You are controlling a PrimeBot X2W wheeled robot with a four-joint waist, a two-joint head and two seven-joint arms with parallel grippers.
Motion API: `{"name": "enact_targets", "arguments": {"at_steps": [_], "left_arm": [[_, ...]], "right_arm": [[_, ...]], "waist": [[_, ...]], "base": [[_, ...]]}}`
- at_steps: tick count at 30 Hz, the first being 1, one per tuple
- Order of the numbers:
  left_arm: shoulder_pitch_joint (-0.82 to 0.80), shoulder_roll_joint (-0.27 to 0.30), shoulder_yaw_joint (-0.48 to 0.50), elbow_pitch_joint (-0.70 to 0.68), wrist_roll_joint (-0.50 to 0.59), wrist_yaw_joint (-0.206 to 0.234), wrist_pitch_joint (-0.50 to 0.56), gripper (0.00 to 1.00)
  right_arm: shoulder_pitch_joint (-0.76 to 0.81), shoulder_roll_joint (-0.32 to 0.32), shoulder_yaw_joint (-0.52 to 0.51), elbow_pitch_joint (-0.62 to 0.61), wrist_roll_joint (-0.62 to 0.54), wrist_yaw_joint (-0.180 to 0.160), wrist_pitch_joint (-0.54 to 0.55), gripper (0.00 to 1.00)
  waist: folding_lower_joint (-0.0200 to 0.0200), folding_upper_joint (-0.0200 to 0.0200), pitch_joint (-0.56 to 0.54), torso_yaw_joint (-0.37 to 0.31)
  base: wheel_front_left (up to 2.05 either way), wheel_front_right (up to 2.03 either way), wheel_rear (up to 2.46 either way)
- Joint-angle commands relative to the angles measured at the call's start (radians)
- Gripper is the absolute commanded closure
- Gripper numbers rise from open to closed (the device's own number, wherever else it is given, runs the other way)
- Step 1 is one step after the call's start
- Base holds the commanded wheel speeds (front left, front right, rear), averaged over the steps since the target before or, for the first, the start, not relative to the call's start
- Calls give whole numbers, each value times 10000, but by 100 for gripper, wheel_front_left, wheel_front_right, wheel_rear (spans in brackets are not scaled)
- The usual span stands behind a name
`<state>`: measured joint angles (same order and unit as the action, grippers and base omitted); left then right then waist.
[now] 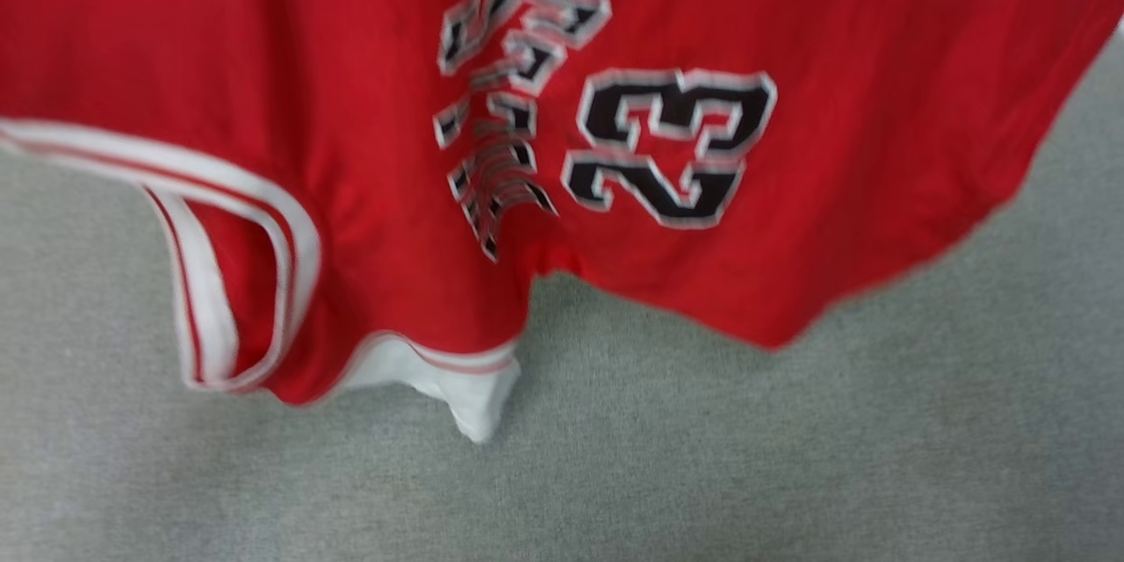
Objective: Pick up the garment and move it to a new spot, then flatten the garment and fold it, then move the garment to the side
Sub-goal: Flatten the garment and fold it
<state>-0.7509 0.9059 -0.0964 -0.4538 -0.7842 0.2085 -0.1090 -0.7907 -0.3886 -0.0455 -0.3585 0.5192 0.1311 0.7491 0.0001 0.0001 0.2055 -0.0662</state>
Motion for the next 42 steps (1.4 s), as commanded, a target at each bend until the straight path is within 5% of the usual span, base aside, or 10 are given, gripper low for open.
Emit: {"name": "enact_targets", "arguments": {"at_steps": [1, 9, 17, 24, 32, 42], "left_arm": [[-616, 7, 16, 324, -181, -188, 50, 100], [-4562, -106, -752, 2664, 54, -1397, 345, 100], [-8437, -1220, -1836, 6037, 990, -2246, -29, 100], [-9971, -2032, -2539, 8366, 1454, -2830, -591, 100], [-9106, -2800, -3559, 10033, 1811, -3239, -1377, 100], [-5081, -3615, -3736, 9334, 1813, -3269, -1576, 100]], "right_arm": [[-551, -87, 122, 171, -212, -7, -186, 100], [-3402, -102, 813, 1794, -1435, -9, -1218, 100], [-6108, 195, 1096, 4389, -3076, -12, -2977, 100], [-7307, 602, 1092, 6243, -4128, -12, -4298, 100], [-6726, 1105, 1041, 8165, -5001, -10, -5956, 100], [-4186, 1290, 1189, 9690, -4711, -9, -7306, 100]], "waist": [[-1, -1, 1029, 14], [-1, -1, 3047, 182], [-1, -1, 4237, 488], [-1, -1, 4771, 733], [-1, -1, 4893, 957], [-1, -1, 4024, 1298]], "base": [[0, 0, 0], [0, 0, 0], [0, 0, 0], [0, 0, 0], [0, 0, 0], [0, 0, 0]]}}
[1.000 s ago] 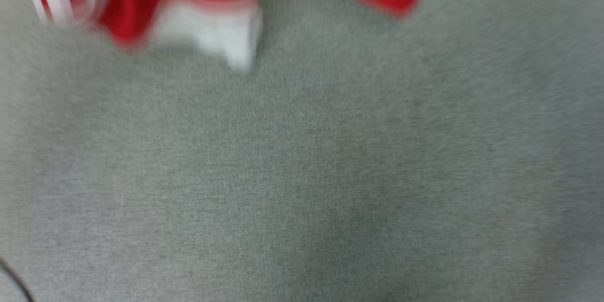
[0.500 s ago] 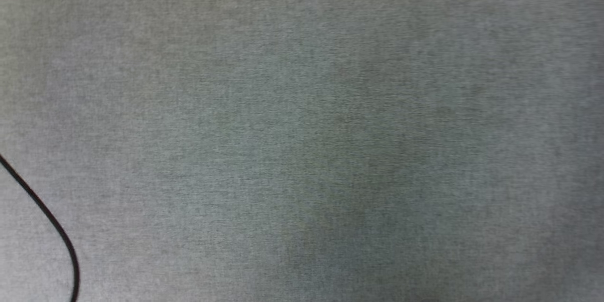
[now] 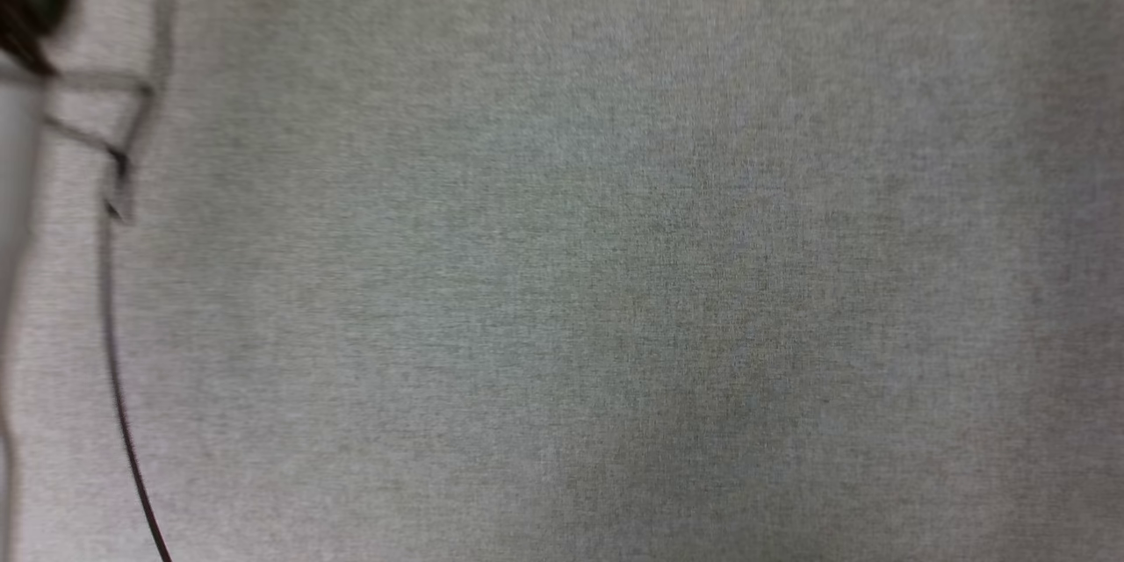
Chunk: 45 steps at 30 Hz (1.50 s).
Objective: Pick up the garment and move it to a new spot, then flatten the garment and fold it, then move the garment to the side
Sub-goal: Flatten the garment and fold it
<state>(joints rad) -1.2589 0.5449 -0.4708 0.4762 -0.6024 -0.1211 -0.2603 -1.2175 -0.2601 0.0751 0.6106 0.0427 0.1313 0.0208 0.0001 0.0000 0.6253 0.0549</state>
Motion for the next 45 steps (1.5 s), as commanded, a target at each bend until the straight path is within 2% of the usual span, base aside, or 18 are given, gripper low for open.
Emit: {"name": "enact_targets", "arguments": {"at_steps": [1, 6, 10, 17, 25, 36, 45], "left_arm": [[499, -90, 97, -112, -5, 40, -62, 100], [2980, -505, 314, -870, 24, 175, -57, 100], [4949, -577, 68, -1340, 21, 276, -59, 100], [7597, -408, 67, -1966, -403, 667, -31, 100], [9722, -86, -649, -3106, -488, 882, 618, 100], [12224, 1025, -1148, -4651, -965, 1178, 1688, 100], [14279, 1660, -957, -5872, -2029, 1622, 1989, 100]], "right_arm": [[363, -18, 47, 87, 95, -11, -71, 100], [1797, -142, 280, 492, 589, -11, -265, 100], [2992, -191, 586, 719, 1066, -11, -214, 100], [4903, -379, 716, 566, 2093, -11, -302, 100], [7229, -214, 187, 107, 3195, -11, 185, 100], [10407, -307, -404, -1970, 4216, -11, 1489, 100], [12865, -788, -596, -4646, 4989, -11, 3514, 100]], "waist": [[-1, 0, -317, 115], [-1, 0, -1231, 190], [-1, 0, -2005, 236], [-1, 0, -3170, 401], [-1, 0, -4294, 621], [-1, 0, -5537, 416], [-1, 0, -6078, 245]], "base": [[0, 0, 0], [0, 0, 0], [0, 0, 0], [0, 0, 0], [0, 0, 0], [0, 0, 0], [0, 0, 0]]}}
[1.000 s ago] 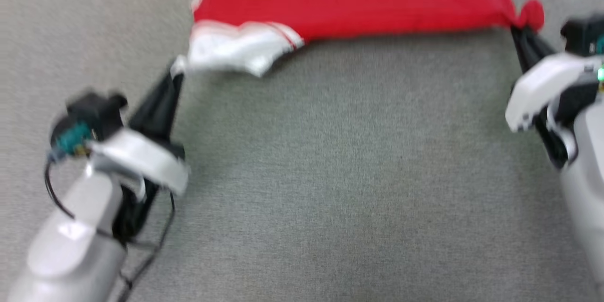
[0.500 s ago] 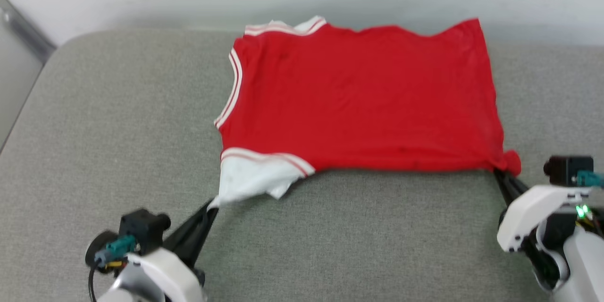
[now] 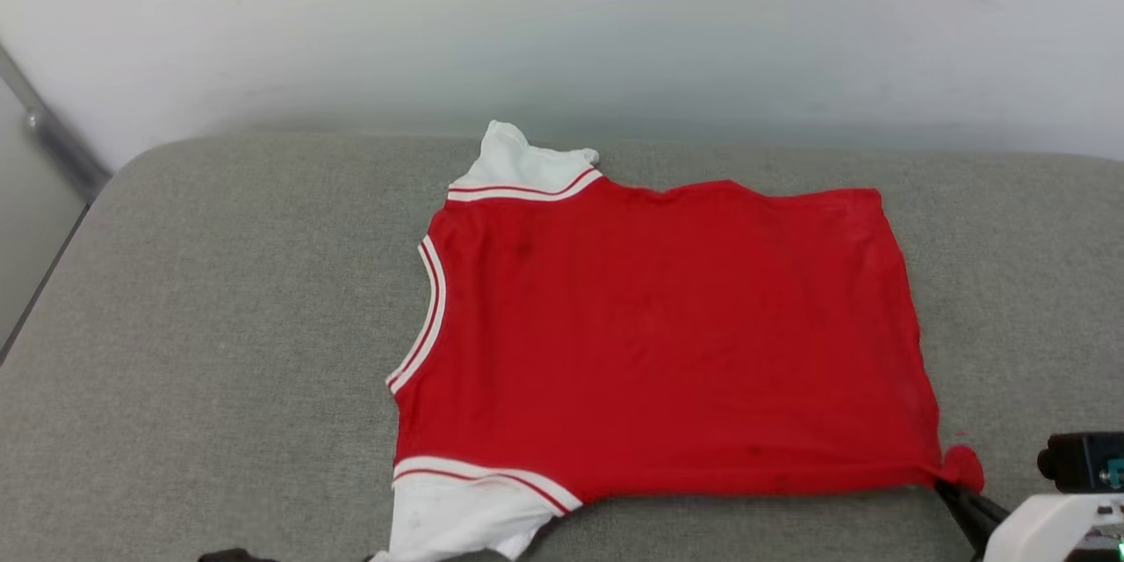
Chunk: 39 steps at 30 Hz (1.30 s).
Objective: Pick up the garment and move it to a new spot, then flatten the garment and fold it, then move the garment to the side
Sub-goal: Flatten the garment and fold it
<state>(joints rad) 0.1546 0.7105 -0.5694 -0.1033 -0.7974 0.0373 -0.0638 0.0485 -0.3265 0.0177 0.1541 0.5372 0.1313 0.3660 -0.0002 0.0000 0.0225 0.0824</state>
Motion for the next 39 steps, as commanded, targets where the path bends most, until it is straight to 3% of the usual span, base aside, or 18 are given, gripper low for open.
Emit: {"name": "enact_targets", "arguments": {"at_steps": [1, 8, 19, 28, 39], "left_arm": [[356, 38, 3, -263, -191, 37, 55, 100], [1204, 390, -123, -927, -688, 88, 411, 100], [155, 300, 433, -1164, -418, 47, -147, 100], [-1429, 182, 841, -907, -218, -188, -193, 100], [-3481, -155, 801, 480, 34, -644, 159, 100]], "right_arm": [[450, -180, -58, -390, 88, -11, 305, 100], [1728, -145, -408, -1823, 288, -9, 1780, 100], [1397, 296, -765, -2734, 463, -9, 2230, 100], [272, 50, -645, -2917, 440, -9, 2606, 100], [-1620, -332, -23, -1931, -10, -9, 3177, 100]], "waist": [[2, 0, -84, -39], [2, 0, -176, -88], [2, 0, 219, -178], [2, 0, 1251, -300], [2, 0, 2409, -330]], "base": [[0, 0, 0], [0, 0, 0], [0, 0, 0], [0, 0, 0], [0, 0, 0]]}}
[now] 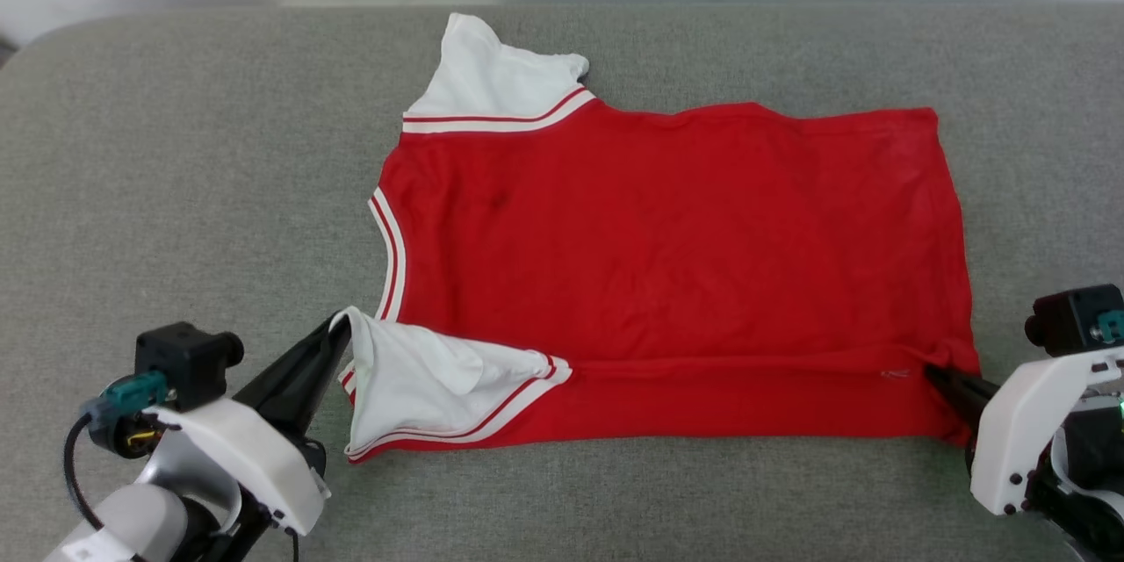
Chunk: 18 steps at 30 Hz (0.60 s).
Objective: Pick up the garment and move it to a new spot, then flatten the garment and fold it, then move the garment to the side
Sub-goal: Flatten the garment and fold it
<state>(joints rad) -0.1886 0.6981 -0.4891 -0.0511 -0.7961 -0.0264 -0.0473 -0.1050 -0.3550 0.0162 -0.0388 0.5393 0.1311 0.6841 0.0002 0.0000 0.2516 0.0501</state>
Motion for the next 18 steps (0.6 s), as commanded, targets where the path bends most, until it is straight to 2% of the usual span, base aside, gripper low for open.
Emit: {"name": "enact_targets", "arguments": {"at_steps": [1, 12, 13, 14, 18], "left_arm": [[-221, -101, -17, 148, 16, -49, 33, 100], [-1809, -944, -574, 2370, 594, -388, -97, 100], [-1870, -1027, -623, 2575, 608, -401, -127, 62], [-1903, -1128, -665, 2789, 574, -399, -133, 0], [-1970, -1459, -520, 3483, 383, -199, -323, 0]], "right_arm": [[-240, -94, 71, 87, -136, -7, 23, 100], [-1110, 92, 419, 1084, -821, -7, -266, 100], [-1161, 119, 431, 1141, -900, -7, -358, 73], [-1195, 163, 448, 1220, -933, -7, -424, 0], [-1227, 126, 627, 1310, -1281, -7, -820, 0]], "waist": [[-2, 0, 211, 1], [-2, 0, 660, 50], [-2, 0, 648, 41], [-2, 0, 623, 30], [-2, 0, 413, -11]], "base": [[0, 0, 0], [0, 0, 0], [0, 0, 0], [0, 0, 0], [0, 0, 0]]}}
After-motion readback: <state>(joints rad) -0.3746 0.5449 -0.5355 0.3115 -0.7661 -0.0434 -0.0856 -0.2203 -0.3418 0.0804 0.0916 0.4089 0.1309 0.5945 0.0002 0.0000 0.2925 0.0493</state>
